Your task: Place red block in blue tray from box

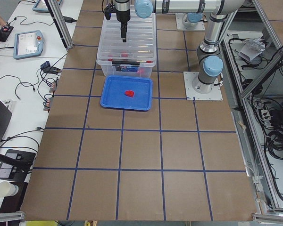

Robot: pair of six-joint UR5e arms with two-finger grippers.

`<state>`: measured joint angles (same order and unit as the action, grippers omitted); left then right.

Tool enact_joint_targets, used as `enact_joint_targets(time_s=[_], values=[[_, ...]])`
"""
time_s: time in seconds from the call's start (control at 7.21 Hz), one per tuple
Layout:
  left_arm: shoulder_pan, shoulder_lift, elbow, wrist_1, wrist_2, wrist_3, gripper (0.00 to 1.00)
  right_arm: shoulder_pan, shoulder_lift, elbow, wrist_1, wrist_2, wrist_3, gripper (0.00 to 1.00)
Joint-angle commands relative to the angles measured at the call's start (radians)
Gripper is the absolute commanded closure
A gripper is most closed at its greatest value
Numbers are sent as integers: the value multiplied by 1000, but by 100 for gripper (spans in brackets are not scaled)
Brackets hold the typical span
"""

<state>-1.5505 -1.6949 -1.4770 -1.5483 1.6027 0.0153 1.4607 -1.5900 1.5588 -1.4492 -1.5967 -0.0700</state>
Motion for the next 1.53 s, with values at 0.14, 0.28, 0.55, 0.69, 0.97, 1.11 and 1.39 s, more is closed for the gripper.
enact_joint_targets(time_s=[0.14, 0.28, 0.55, 0.69, 0.97, 1.11, 1.39], values=[[1, -3, 0, 1, -4, 0, 0, 76, 11, 7, 1, 31, 118, 0], [1, -12, 1, 2, -10, -3, 0, 73, 18, 9, -6, 26, 107, 0], [-3, -3, -12, 2, -3, -2, 0, 58, 13, 4, 0, 24, 131, 0], [-3, 0, -14, 2, -3, -2, 0, 61, 2, -6, 4, 30, 131, 0], [-5, -2, -17, 2, -3, -2, 0, 61, -13, -5, 4, 18, 131, 0], [-5, -12, -17, 2, -7, -2, 0, 61, -15, -8, 4, 20, 131, 0], [-5, -5, -14, 2, -7, -2, 0, 61, -27, 0, 3, 31, 130, 0]])
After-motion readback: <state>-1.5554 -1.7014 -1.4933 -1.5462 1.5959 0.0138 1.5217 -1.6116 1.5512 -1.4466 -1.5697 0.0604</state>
